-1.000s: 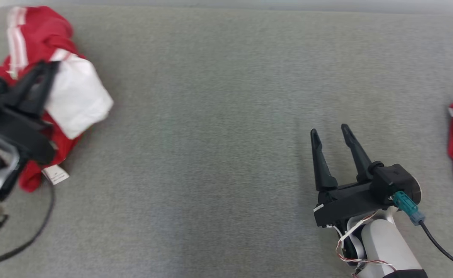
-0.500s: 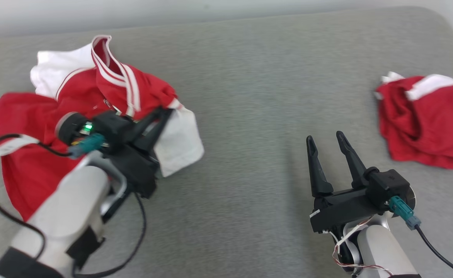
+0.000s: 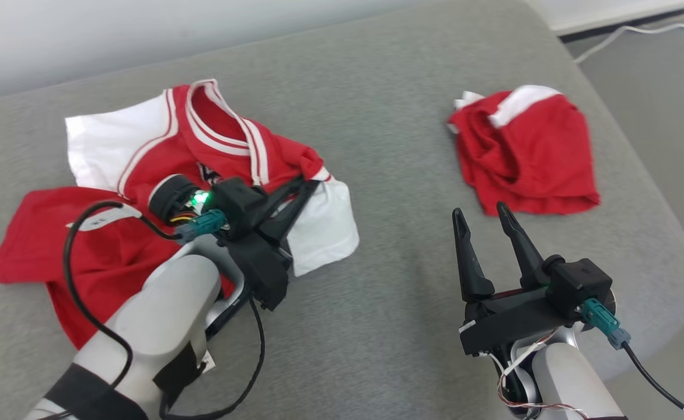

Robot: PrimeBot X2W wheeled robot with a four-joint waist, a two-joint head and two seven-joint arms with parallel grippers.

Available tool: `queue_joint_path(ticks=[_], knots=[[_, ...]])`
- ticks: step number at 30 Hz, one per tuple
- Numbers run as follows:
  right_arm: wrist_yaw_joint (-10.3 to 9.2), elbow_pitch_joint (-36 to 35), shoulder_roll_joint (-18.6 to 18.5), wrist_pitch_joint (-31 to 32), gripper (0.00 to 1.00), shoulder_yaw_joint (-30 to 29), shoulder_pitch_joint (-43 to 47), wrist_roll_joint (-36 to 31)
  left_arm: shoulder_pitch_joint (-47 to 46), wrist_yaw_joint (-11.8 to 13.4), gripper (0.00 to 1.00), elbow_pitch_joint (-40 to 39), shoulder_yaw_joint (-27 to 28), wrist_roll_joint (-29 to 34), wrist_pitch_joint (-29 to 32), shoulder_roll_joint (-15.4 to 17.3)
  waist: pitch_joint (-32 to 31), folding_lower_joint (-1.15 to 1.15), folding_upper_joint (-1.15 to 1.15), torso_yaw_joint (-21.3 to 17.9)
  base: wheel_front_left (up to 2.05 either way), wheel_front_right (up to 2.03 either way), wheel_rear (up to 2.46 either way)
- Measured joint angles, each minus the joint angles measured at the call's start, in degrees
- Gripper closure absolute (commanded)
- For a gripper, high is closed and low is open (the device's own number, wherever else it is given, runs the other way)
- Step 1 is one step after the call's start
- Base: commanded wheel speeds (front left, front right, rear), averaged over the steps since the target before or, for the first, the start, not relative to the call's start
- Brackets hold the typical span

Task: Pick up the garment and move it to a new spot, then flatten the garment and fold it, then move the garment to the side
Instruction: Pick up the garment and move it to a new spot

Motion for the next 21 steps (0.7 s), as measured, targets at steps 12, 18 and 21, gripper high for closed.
queue_joint_path(ticks=[12, 18, 21], knots=[[0.00, 0.2, 0.0, 0.0, 0.00, -1.1, 0.0, -0.1, 4.6, 0.3, 0.00, 0.9, 6.8, 2.2, 0.0, -0.5, -0.6, 0.01, 0.00, -1.3, 0.00, 0.00, 0.00], [0.00, 0.5, 0.1, 0.0, 0.00, -0.9, 0.3, -0.7, 11.4, 4.7, 0.00, -3.2, 14.7, 5.1, 0.0, 0.8, -2.4, 0.01, 0.00, 1.3, 0.00, 0.00, 0.00], [0.00, 0.8, 0.1, 0.0, 0.00, -0.9, 0.8, -1.0, 15.6, 6.8, 0.00, -5.4, 18.9, 6.7, -0.1, 1.8, -3.5, 0.00, 0.00, 2.8, 0.00, 0.00, 0.00]])
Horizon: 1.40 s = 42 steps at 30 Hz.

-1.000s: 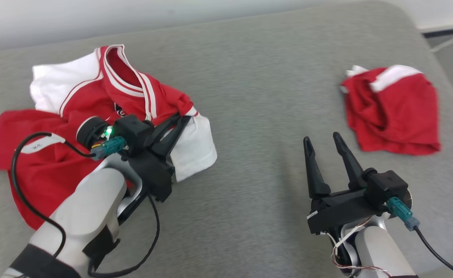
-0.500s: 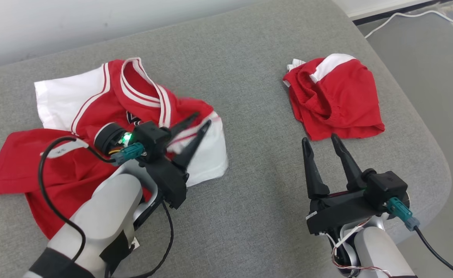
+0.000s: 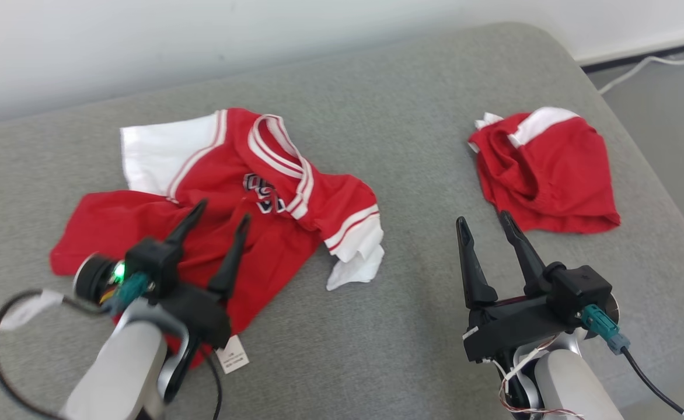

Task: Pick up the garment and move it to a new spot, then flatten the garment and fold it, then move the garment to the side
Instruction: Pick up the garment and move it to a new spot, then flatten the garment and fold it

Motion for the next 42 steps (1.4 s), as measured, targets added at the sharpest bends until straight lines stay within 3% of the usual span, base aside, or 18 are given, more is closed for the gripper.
queue_joint_path(ticks=[6, 18, 34, 42], knots=[[0.00, 1.0, 0.0, 0.0, 0.00, -0.4, 1.2, -0.6, 9.4, 3.6, 0.00, -4.0, 8.1, 2.6, 0.0, 0.2, -2.6, 0.00, 0.00, 2.9, 0.00, 0.00, 0.00], [0.00, 1.6, 0.0, 0.0, 0.00, -2.3, 3.7, -1.6, 25.4, 5.3, 0.00, -9.8, 21.4, 6.4, 0.0, -2.1, -7.7, -0.01, 0.00, 8.2, 0.00, 0.00, 0.00], [0.00, 2.0, 0.0, 0.0, 0.00, -4.4, 7.6, -2.7, 37.0, 4.2, 0.00, -17.2, 32.9, 11.6, 0.0, -8.0, -10.9, -0.01, 0.00, 11.3, 0.00, 0.00, 0.00], [0.00, 2.6, -0.3, 0.0, 0.00, -3.9, 7.2, -3.9, 37.1, 1.3, 0.00, -17.4, 34.4, 13.0, 0.0, -9.7, -9.6, 0.00, 0.00, 13.8, 0.00, 0.00, 0.00]])
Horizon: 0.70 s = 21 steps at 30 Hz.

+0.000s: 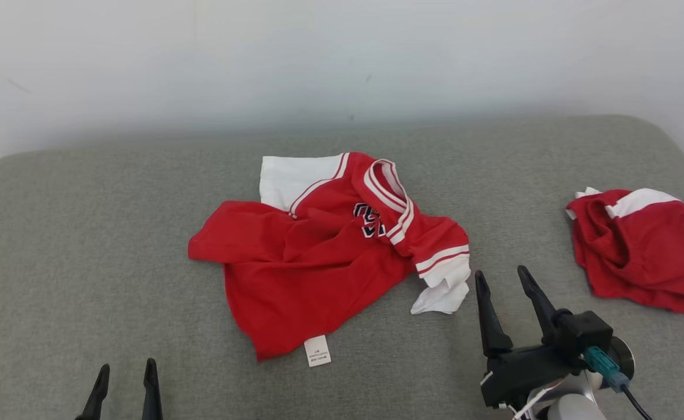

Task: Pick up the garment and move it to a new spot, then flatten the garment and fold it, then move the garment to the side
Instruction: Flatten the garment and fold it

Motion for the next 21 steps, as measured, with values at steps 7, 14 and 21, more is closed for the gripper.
queue_joint_path(ticks=[7, 14, 21], knots=[[0.00, 3.8, -1.1, 0.0, 0.00, 2.9, -5.0, -2.2, -1.5, -1.0, 0.00, 0.1, -0.1, 0.4, 0.0, -0.9, 1.8, 0.00, 0.00, 3.1, 0.00, 0.00, 0.00], [0.00, 11.9, -2.5, 0.8, 0.00, 5.0, -11.5, -6.6, -1.9, -1.1, 0.00, 0.7, -0.5, -0.4, 0.0, -1.2, 3.7, 0.00, 0.01, 6.4, 0.00, 0.00, 0.00], [0.00, 19.1, -2.8, 4.6, 0.00, 3.9, -16.6, -12.1, -2.7, -0.5, 0.00, 0.9, -1.6, -2.7, 0.0, -1.2, 5.6, 0.00, 0.00, 8.9, 0.00, 0.00, 0.00]])
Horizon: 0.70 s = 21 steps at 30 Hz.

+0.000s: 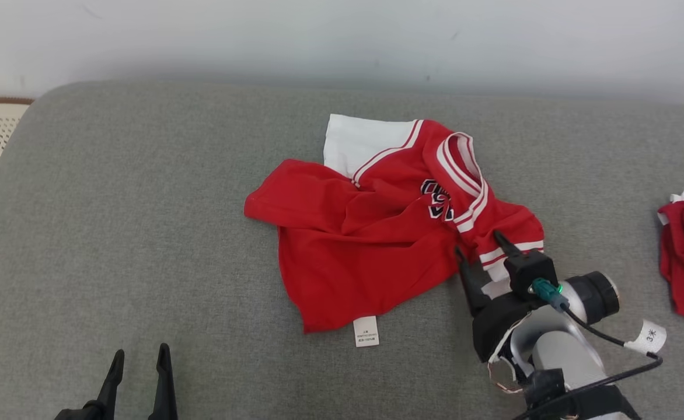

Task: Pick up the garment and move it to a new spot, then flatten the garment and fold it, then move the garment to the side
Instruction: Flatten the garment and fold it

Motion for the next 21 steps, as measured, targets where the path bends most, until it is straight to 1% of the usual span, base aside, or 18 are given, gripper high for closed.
queue_joint_path(ticks=[4, 5, 7, 8, 12, 17, 18, 19, 20, 21], knots=[[0.00, 2.0, 0.1, 1.3, 0.00, -2.4, -1.0, -2.7, -0.2, 0.1, 0.00, -0.1, -0.3, -0.4, 0.0, 0.0, 0.9, 0.00, 0.00, 0.6, 0.00, 0.00, 0.00], [0.00, 2.3, 0.3, 1.5, 0.08, -3.0, -1.0, -2.8, -0.3, 0.2, 0.00, -0.1, -0.5, -0.5, 0.0, 0.0, 1.1, 0.00, 0.00, 0.7, 0.00, 0.00, 0.00], [0.00, 2.7, 0.7, 1.1, 0.65, -4.3, -1.1, -2.5, -0.5, 0.0, 0.00, -0.3, -0.8, -0.5, 0.0, 0.0, 1.3, 0.00, 0.00, 0.5, 0.00, 0.00, 0.00], [0.00, 2.7, 0.9, 0.7, 1.00, -5.2, -1.1, -2.3, -0.7, 0.0, 0.00, -0.5, -0.9, -0.5, 0.0, 0.0, 1.3, 0.00, 0.00, 0.4, 0.00, 0.00, 0.00], [0.00, 2.2, 1.1, -1.2, 1.00, -10.0, -1.4, -0.3, -1.5, -0.3, 0.00, -1.0, -1.4, -0.4, 0.0, 0.0, 1.4, 0.00, 0.00, -0.6, 0.00, 0.00, 0.00], [0.00, 2.8, 0.2, -1.9, 1.00, -17.0, -1.4, 1.3, -2.0, -0.9, 0.00, -1.0, -2.9, -0.1, 0.0, 0.0, 1.3, 0.00, 0.00, -2.2, 0.00, 0.00, 0.00], [0.00, 3.1, 0.0, -2.0, 0.91, -18.3, -1.5, 1.3, -2.4, -0.9, 0.00, -1.0, -3.4, -0.1, 0.0, 0.0, 1.3, 0.00, 0.00, -2.5, 0.00, 0.00, 0.00], [0.00, 3.6, -0.2, -2.1, 0.57, -19.6, -1.7, 1.3, -2.7, -1.0, 0.00, -1.0, -3.9, -0.1, 0.0, 0.0, 1.3, 0.00, 0.00, -2.8, 0.00, 0.00, 0.00], [0.00, 4.0, -0.4, -2.2, 0.34, -20.8, -1.8, 0.9, -2.8, -1.0, 0.00, -1.0, -4.4, -0.1, 0.0, 0.0, 1.3, 0.00, 0.00, -3.1, 0.00, 0.00, 0.00], [0.00, 4.3, -0.5, -2.5, 0.00, -22.0, -2.0, 0.8, -2.8, -1.0, 0.00, -0.8, -4.8, -0.1, 0.0, -0.1, 1.3, 0.00, 0.00, -3.4, 0.00, 0.00, 0.00]])
